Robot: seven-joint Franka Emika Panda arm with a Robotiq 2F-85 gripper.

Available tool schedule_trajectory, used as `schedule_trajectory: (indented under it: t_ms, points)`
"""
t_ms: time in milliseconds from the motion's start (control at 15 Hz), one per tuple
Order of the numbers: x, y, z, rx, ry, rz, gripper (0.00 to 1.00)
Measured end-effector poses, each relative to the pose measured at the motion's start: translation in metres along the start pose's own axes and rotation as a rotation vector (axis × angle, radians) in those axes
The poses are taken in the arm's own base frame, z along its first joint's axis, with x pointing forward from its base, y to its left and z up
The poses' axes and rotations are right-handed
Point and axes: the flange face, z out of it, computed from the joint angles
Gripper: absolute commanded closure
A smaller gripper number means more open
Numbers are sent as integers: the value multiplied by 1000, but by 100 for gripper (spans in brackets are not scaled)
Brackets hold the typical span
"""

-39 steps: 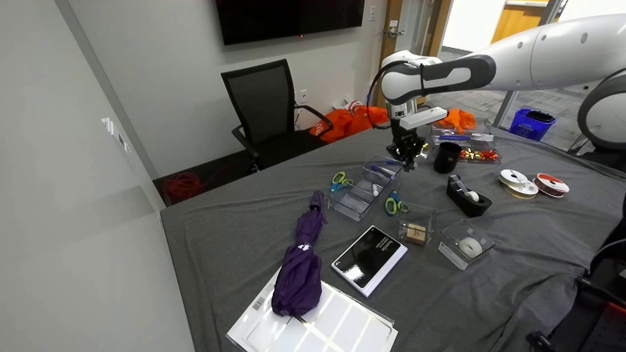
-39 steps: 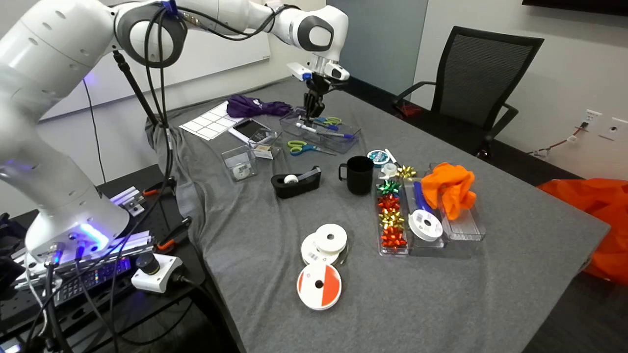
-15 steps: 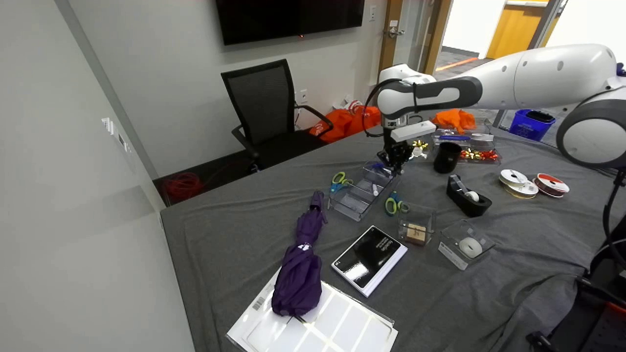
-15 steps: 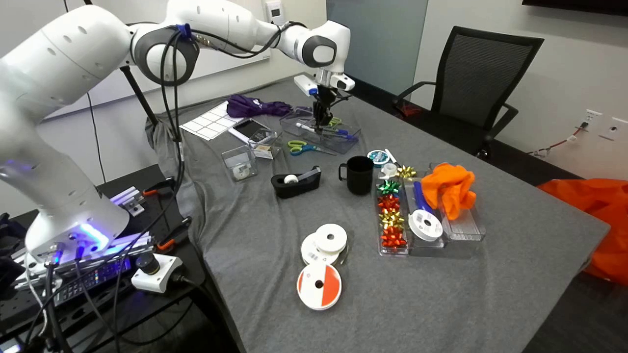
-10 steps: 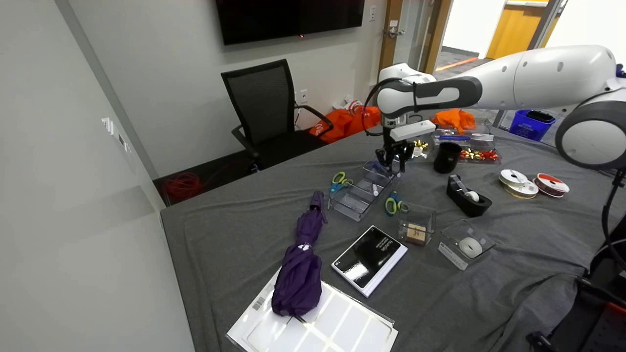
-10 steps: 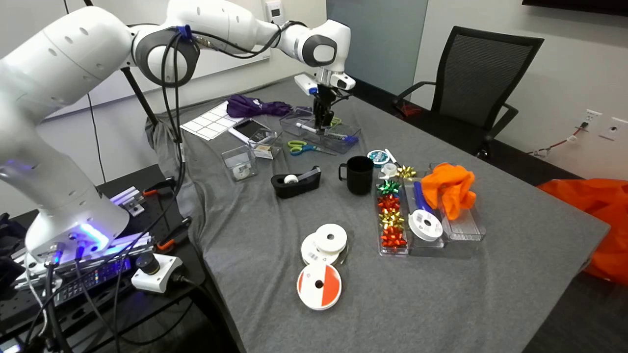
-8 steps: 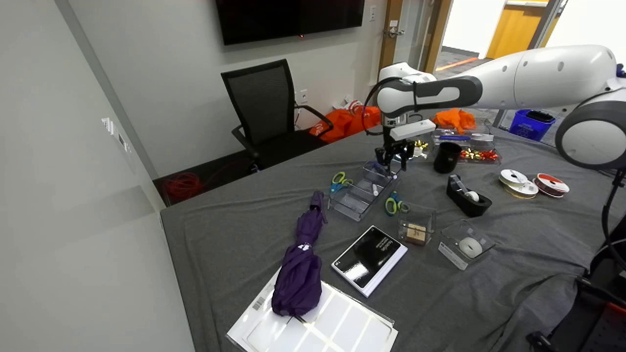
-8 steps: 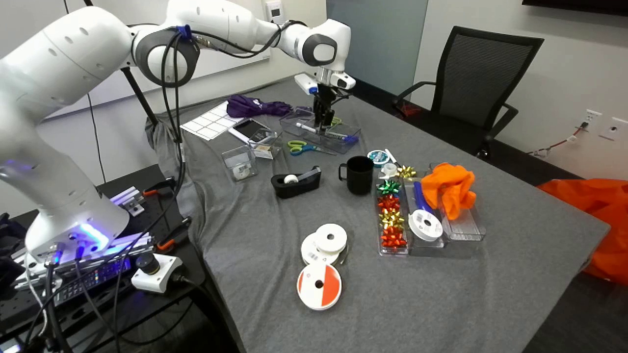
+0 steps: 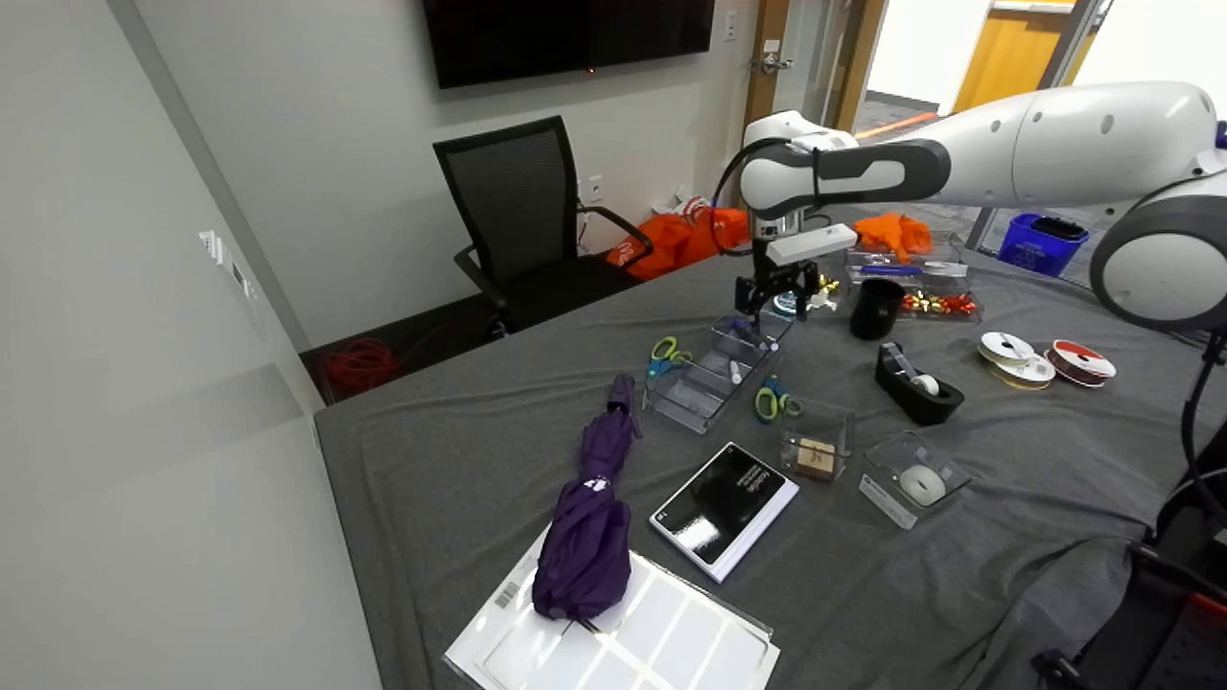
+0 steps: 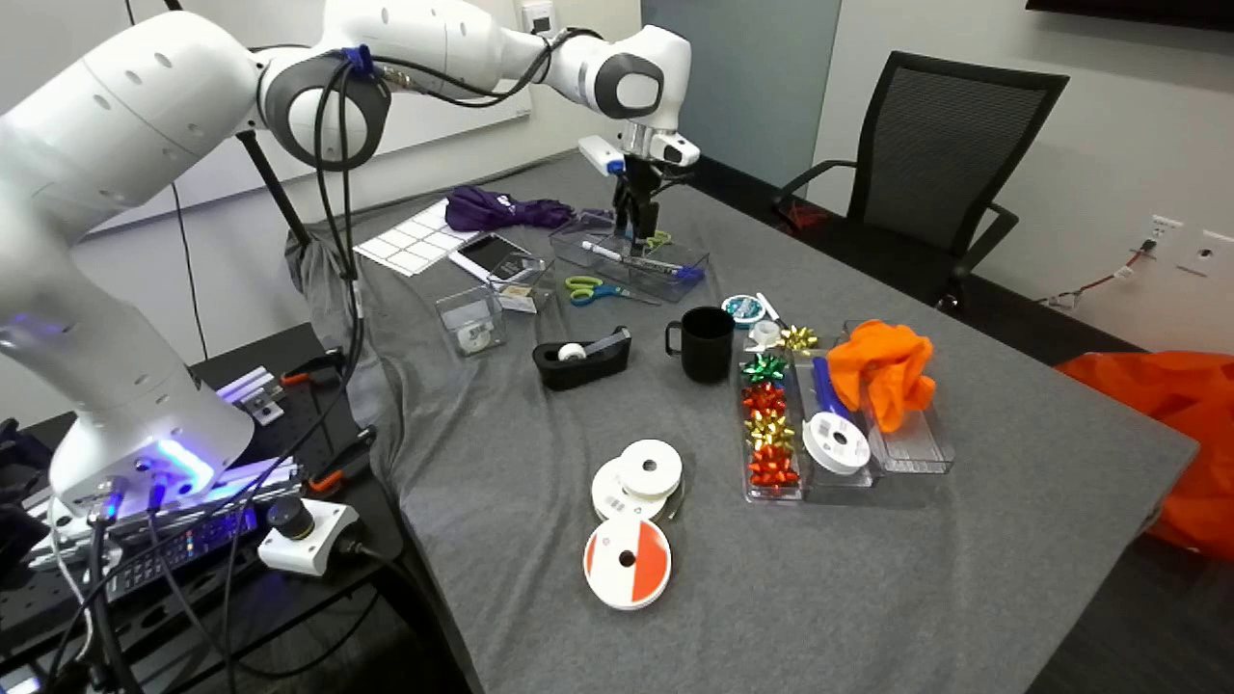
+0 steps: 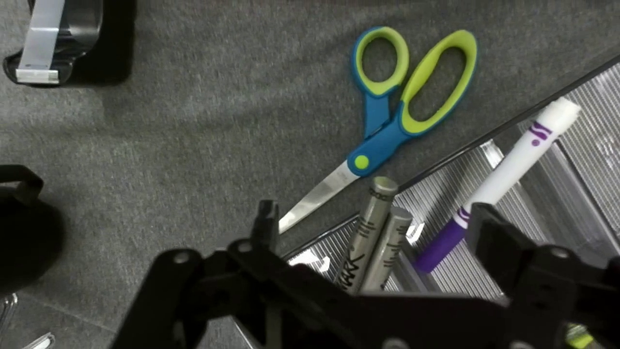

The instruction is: Take the marker out of the clear box and put it into the object with three compartments

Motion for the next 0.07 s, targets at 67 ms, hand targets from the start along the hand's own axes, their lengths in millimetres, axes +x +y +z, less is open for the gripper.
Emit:
schedule_trajectory:
  t_ms: [67]
  points:
    - [0, 1, -4, 0, 5, 0, 0]
